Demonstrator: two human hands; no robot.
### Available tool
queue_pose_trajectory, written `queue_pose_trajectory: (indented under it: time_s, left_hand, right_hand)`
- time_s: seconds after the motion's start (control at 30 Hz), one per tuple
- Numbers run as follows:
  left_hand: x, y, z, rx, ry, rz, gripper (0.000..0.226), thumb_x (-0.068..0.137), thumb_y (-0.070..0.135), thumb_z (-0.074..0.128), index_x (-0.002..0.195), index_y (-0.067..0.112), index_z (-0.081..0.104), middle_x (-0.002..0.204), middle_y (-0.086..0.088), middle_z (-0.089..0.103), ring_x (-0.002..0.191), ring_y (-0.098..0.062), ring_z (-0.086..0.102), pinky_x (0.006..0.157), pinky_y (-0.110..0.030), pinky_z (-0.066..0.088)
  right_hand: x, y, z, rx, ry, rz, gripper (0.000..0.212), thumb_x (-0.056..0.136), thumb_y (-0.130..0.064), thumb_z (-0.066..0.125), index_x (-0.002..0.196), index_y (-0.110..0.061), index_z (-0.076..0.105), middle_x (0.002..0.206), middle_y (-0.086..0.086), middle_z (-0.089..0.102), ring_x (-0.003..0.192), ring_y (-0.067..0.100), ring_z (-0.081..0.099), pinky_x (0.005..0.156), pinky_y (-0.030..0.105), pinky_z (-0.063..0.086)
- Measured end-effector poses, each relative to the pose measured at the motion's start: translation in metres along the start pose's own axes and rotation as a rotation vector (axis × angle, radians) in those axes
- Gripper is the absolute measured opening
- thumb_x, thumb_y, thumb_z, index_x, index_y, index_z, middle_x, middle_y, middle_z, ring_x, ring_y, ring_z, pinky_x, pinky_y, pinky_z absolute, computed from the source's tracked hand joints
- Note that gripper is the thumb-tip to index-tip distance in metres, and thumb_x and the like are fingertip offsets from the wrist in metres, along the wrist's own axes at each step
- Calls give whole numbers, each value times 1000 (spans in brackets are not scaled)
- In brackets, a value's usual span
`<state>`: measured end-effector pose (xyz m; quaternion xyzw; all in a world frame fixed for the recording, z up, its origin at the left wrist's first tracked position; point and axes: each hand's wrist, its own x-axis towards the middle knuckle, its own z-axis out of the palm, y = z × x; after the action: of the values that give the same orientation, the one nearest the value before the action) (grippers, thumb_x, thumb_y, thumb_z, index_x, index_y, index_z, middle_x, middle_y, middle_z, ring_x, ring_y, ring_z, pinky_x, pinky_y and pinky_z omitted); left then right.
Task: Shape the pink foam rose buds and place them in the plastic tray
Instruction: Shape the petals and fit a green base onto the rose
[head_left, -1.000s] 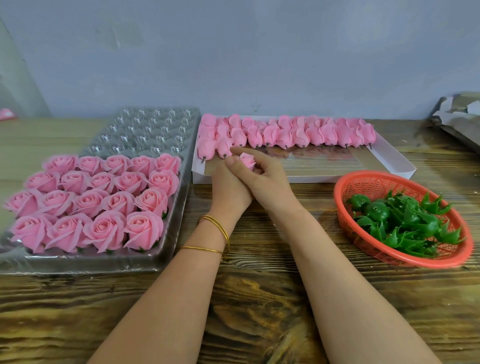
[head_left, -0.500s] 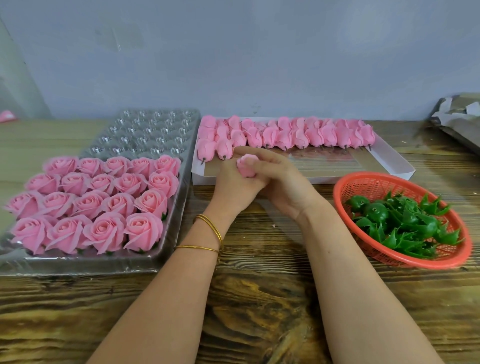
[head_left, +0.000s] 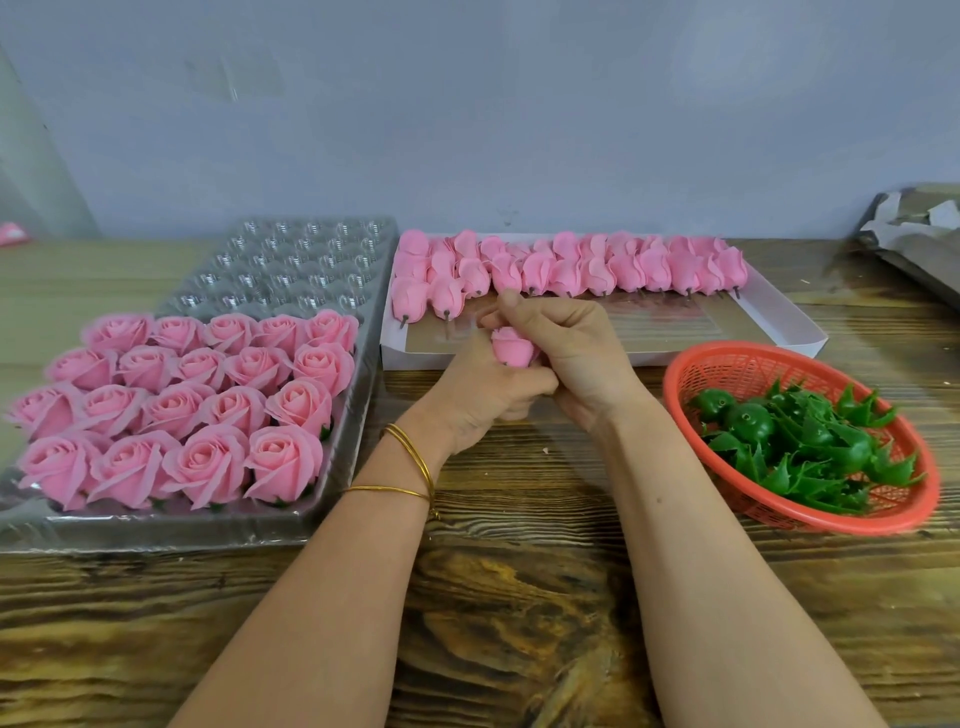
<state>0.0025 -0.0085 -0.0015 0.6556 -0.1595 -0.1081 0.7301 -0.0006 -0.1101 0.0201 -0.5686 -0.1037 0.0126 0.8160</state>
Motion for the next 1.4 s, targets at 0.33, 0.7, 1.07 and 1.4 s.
queue_pose_trajectory:
  time_s: [0.33, 0.7, 1.07, 1.4]
  left_hand:
    - [0, -1, 0, 8, 3, -36, 40, 77, -25, 44, 66, 13, 37, 41, 9, 29, 32, -2, 28, 35, -13, 21]
    - [1, -4, -3, 7, 52, -14, 33, 74, -21, 51, 69, 10, 45, 52, 3, 34, 42, -3, 39, 39, -14, 28]
    - [5, -6, -5, 5, 163, 130, 28, 63, -4, 62, 58, 24, 61, 46, 12, 48, 43, -1, 46, 38, -15, 32]
    - [4, -5, -6, 74, 167, 194, 28, 58, -7, 61, 62, 17, 48, 44, 10, 42, 42, -4, 38, 41, -13, 31]
  right_hand:
    - [-2, 2, -1, -2, -117, 130, 18, 67, -16, 72, 81, -6, 77, 82, 13, 71, 76, 13, 69, 70, 24, 57]
    - [-1, 5, -5, 6, -218, 187, 27, 69, -10, 70, 95, -7, 73, 93, 7, 71, 88, 11, 69, 74, 23, 56]
    - [-1, 1, -1, -177, -132, 167, 35, 90, -40, 60, 110, -12, 70, 100, 5, 72, 96, 16, 69, 77, 34, 56]
    - [5, 5, -3, 4, -56, 163, 25, 98, -22, 53, 97, -7, 74, 93, 19, 67, 85, 28, 66, 60, 33, 56]
